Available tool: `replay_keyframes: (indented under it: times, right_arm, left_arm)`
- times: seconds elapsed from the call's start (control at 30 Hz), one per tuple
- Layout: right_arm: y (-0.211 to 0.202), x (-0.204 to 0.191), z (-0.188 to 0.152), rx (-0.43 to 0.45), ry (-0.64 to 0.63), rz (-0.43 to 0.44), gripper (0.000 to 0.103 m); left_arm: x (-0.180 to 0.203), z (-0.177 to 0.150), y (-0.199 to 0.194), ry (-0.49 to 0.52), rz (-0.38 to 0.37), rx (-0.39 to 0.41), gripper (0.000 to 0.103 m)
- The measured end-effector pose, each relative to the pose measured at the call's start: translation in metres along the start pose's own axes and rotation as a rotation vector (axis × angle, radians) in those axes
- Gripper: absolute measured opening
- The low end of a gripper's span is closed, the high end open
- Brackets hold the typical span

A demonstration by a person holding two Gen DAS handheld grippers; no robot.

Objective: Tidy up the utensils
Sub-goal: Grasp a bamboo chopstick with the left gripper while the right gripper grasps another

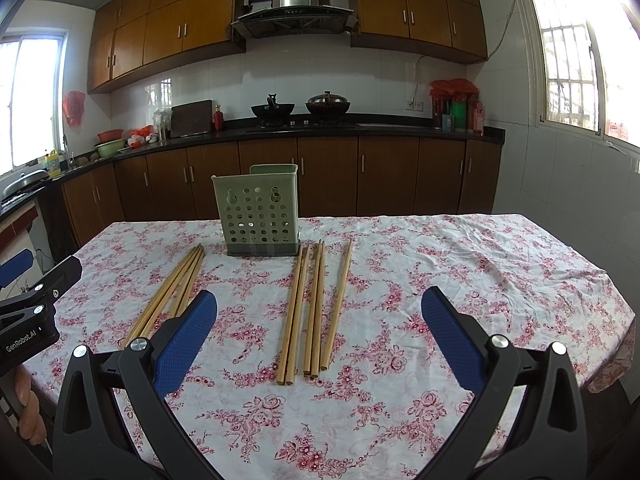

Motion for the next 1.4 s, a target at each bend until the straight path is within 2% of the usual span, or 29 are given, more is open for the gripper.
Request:
replay_keyframes:
  times: [0.2, 0.33, 0.47, 0.53, 0.6, 0.7, 0.8, 1.0, 1.13, 1.2, 1.4]
  right_arm:
    - [0.008, 0.000, -0.003, -0.019, 0.004, 0.003, 0.101]
    - [0.026, 0.008, -0.007, -0.077, 0.011, -0.010, 0.101]
    - [0.054, 0.022, -0.012, -0.169, 0.043, -0.035, 0.101]
    - [0.070, 0.027, -0.014, -0.217, 0.051, -0.044, 0.093]
    - [0.089, 0.031, -0.016, -0.274, 0.062, -0.034, 0.074]
    - [0.120, 0.032, -0.020, -0.366, 0.088, -0.007, 0.050]
    - [0.147, 0.027, -0.023, -0.435, 0.099, 0.024, 0.037]
    - [0.174, 0.015, -0.031, -0.517, 0.074, 0.045, 0.028]
    - [0.177, 0.013, -0.032, -0.508, 0.044, 0.033, 0.020]
    - [0.177, 0.014, -0.032, -0.507, 0.033, 0.023, 0.013]
    - [0.177, 0.019, -0.032, -0.505, 0.020, 0.006, 0.011]
  left_arm:
    - [-0.007, -0.007, 0.013, -0.007, 0.017, -0.031, 0.099]
    - [-0.020, -0.012, 0.029, -0.032, 0.047, -0.112, 0.099]
    - [-0.048, -0.022, 0.056, -0.083, 0.076, -0.226, 0.099]
    - [-0.058, -0.025, 0.067, -0.102, 0.086, -0.272, 0.099]
    - [-0.068, -0.031, 0.080, -0.114, 0.097, -0.321, 0.099]
    - [-0.076, -0.036, 0.096, -0.120, 0.088, -0.364, 0.088]
    - [-0.078, -0.040, 0.111, -0.125, 0.064, -0.406, 0.074]
    - [-0.067, -0.050, 0.135, -0.128, -0.033, -0.478, 0.051]
    - [-0.059, -0.052, 0.147, -0.119, -0.081, -0.510, 0.036]
    - [-0.055, -0.053, 0.151, -0.107, -0.093, -0.516, 0.033]
    - [-0.049, -0.056, 0.157, -0.048, -0.093, -0.540, 0.029]
Point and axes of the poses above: each gripper's, at about its wrist camera, not at the fingertips, and y roughly the way its jaws point, x to its right, z to its top, the point moved 3 cm from there along y, roughly the way its jaws point, and after that the axes turned 7 degrees about -z, right-handed, at the moved point
